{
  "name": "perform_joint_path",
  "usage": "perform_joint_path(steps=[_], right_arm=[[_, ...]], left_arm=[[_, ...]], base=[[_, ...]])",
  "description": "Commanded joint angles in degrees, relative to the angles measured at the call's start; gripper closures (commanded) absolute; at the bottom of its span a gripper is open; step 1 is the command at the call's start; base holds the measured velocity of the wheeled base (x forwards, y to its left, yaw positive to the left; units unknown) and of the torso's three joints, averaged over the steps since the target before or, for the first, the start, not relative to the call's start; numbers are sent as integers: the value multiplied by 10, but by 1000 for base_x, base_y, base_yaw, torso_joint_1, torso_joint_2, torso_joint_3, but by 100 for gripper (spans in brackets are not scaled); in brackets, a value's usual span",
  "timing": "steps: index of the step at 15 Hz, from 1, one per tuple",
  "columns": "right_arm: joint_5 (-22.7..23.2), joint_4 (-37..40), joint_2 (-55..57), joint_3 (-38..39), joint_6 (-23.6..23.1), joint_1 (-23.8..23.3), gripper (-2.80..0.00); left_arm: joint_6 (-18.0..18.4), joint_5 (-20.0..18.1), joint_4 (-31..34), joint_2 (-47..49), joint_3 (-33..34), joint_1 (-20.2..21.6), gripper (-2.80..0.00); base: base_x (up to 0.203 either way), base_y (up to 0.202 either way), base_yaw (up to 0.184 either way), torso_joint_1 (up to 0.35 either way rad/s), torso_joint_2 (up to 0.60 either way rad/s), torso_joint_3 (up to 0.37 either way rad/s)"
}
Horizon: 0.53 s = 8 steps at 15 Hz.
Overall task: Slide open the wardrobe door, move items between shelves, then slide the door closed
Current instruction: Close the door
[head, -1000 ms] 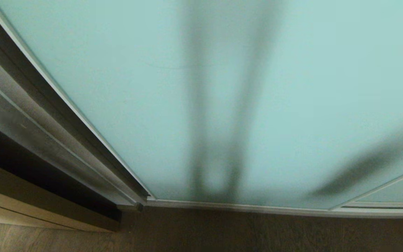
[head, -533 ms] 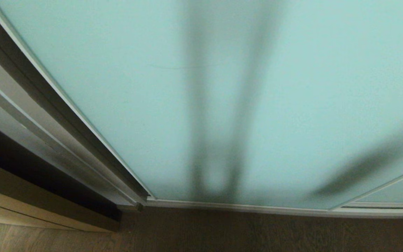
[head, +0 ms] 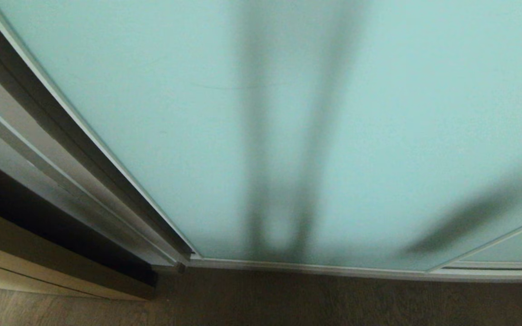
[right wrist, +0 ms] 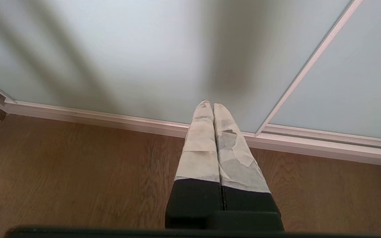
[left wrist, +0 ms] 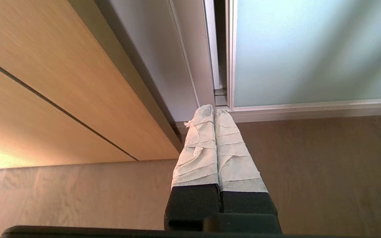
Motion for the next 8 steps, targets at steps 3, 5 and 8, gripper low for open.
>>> perform_joint_path(steps=[3, 5, 8], right_arm=[[0, 0, -1, 0, 0, 0, 0], [0, 0, -1, 0, 0, 0, 0], [0, 0, -1, 1, 0, 0, 0]], left_arm=[[-40, 2, -3, 1, 2, -1, 0], [-41, 1, -3, 1, 2, -1, 0], [-4, 0, -3, 1, 1, 0, 0]], base=[[0, 0, 0, 0, 0, 0], [0, 0, 0, 0, 0, 0], [0, 0, 0, 0, 0, 0]])
